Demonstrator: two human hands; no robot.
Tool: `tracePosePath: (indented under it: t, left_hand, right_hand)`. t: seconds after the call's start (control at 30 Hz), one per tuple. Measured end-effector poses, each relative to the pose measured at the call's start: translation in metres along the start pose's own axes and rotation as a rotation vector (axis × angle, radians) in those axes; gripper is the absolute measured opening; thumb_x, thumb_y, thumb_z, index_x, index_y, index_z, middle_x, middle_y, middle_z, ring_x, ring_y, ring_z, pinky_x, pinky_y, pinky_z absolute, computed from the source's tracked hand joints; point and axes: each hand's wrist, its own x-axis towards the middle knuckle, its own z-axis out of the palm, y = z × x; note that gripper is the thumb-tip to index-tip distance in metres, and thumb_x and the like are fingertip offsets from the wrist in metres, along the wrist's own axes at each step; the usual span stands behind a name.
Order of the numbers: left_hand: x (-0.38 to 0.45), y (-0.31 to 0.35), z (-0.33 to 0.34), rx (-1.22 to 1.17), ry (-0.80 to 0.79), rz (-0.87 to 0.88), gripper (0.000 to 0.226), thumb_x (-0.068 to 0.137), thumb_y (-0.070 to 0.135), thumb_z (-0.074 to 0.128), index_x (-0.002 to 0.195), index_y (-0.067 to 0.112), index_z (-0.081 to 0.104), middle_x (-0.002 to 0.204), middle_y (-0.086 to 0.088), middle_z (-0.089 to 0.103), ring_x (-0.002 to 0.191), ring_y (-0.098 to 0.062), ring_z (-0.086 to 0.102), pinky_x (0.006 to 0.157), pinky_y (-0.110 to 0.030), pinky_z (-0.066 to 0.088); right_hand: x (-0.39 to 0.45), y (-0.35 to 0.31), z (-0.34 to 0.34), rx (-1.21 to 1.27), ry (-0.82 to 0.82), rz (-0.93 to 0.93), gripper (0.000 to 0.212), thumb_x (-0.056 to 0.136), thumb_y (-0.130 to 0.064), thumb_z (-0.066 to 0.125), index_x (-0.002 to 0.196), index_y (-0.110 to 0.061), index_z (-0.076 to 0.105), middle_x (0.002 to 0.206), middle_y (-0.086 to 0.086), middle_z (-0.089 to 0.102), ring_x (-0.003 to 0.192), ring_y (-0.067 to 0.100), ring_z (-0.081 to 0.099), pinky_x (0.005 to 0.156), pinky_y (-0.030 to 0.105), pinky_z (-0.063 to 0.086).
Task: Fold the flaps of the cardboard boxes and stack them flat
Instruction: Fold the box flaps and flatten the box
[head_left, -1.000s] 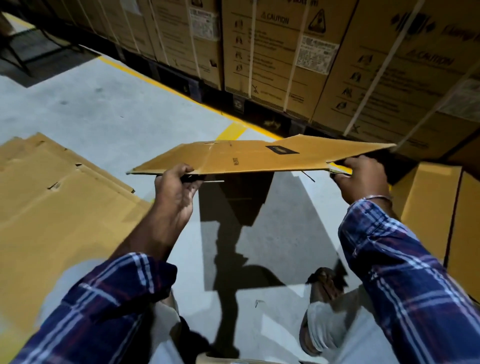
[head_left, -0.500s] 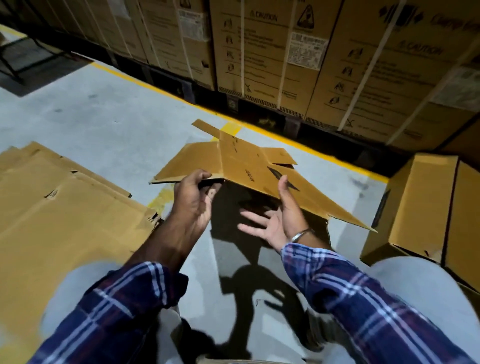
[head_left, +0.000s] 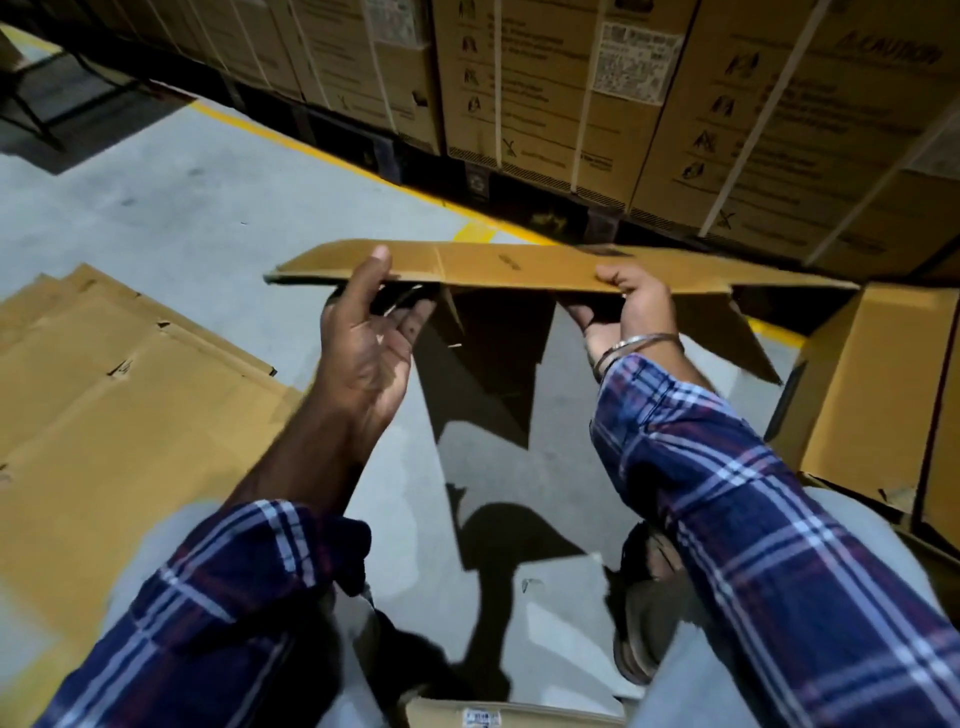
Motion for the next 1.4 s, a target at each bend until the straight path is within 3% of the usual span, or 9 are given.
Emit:
tracePosePath:
  t: [0.1,0.2,0.3,0.37,0.53,0.8,1.0,1.23,1.4]
  left_hand:
    - [-0.003,0.004,0.001,-0.011,-0.037,0.018,0.006,0.098,0.014,0.065,0.095,0.013,0.070,0.115,-0.016,0.069,0.121,-0.035,0.065,0.110,-0.046,0.049]
    - [-0.004,0.008,-0.002,-0.044,0.013,0.013,0.010,0.098,0.009,0.063,0.090,0.012,0.067,0.105,-0.013,0.070,0.104,-0.029,0.070,0.097,-0.041,0.057]
    - [0.001,0.015,-0.012,-0.029,0.023,0.023,0.015,0.096,0.016,0.068,0.109,0.013,0.065,0.116,-0.012,0.070,0.112,-0.031,0.069,0.097,-0.047,0.057]
    - [0.001,0.015,-0.017,0.059,0.031,-0.023,0.032,0.096,0.023,0.070,0.125,0.014,0.061,0.126,-0.014,0.068,0.117,-0.035,0.068,0.096,-0.054,0.056]
    - [0.000,0.008,-0.015,0.073,0.211,-0.094,0.006,0.097,-0.002,0.056,0.103,-0.001,0.058,0.112,-0.023,0.064,0.100,-0.042,0.070,0.076,-0.049,0.064]
    - [0.007,0.022,-0.034,0.117,0.380,-0.052,0.048,0.088,-0.022,0.044,0.135,-0.012,0.038,0.127,-0.039,0.055,0.095,-0.056,0.069,0.075,-0.062,0.061]
    - [0.005,0.038,-0.042,0.066,0.400,-0.060,0.028,0.089,-0.020,0.045,0.112,-0.003,0.046,0.113,-0.036,0.061,0.083,-0.052,0.072,0.068,-0.058,0.062]
    - [-0.021,0.106,-0.083,0.018,0.397,0.026,0.014,0.093,-0.011,0.047,0.086,0.000,0.050,0.110,-0.032,0.061,0.098,-0.051,0.070,0.065,-0.045,0.062]
    - [-0.064,0.137,-0.157,0.054,0.537,0.140,0.017,0.095,-0.004,0.054,0.083,0.003,0.064,0.081,-0.016,0.072,0.086,-0.035,0.071,0.066,-0.036,0.063]
  right_hand:
    - [0.005,-0.006,0.010,-0.044,-0.076,0.006,0.013,0.090,0.010,0.050,0.085,-0.001,0.055,0.097,0.020,0.060,0.091,0.036,0.065,0.071,0.055,0.062]
    - [0.006,0.004,0.014,-0.066,-0.133,0.025,0.017,0.093,0.008,0.050,0.080,-0.003,0.055,0.090,0.017,0.062,0.078,0.030,0.068,0.062,0.045,0.063]
    - [0.006,0.021,0.019,-0.021,-0.195,0.059,0.016,0.094,0.009,0.048,0.090,-0.003,0.058,0.089,0.018,0.065,0.069,0.028,0.072,0.058,0.041,0.061]
    - [0.007,0.036,0.021,-0.004,-0.204,0.081,0.017,0.093,0.010,0.049,0.095,-0.003,0.060,0.094,0.018,0.067,0.073,0.029,0.073,0.063,0.044,0.063]
    - [0.006,0.076,0.025,-0.058,-0.164,0.122,0.024,0.090,0.011,0.055,0.108,-0.002,0.060,0.103,0.020,0.066,0.079,0.031,0.072,0.060,0.041,0.061]
    - [0.017,0.069,0.005,-0.189,-0.019,0.089,0.012,0.092,-0.021,0.071,0.098,-0.017,0.061,0.112,0.012,0.068,0.104,0.031,0.069,0.078,0.052,0.062]
    - [0.028,0.059,-0.006,-0.269,0.117,0.017,0.024,0.088,0.009,0.052,0.109,-0.002,0.055,0.107,0.022,0.062,0.083,0.037,0.067,0.047,0.039,0.058]
    - [-0.012,0.095,0.037,-0.367,-0.137,-0.056,0.048,0.087,0.012,0.061,0.132,0.003,0.049,0.119,0.025,0.065,0.094,0.041,0.070,0.064,0.049,0.063]
    - [-0.040,0.171,0.062,-0.365,-0.260,0.082,0.030,0.090,0.012,0.061,0.105,-0.013,0.062,0.091,0.009,0.074,0.079,0.028,0.072,0.064,0.047,0.063]
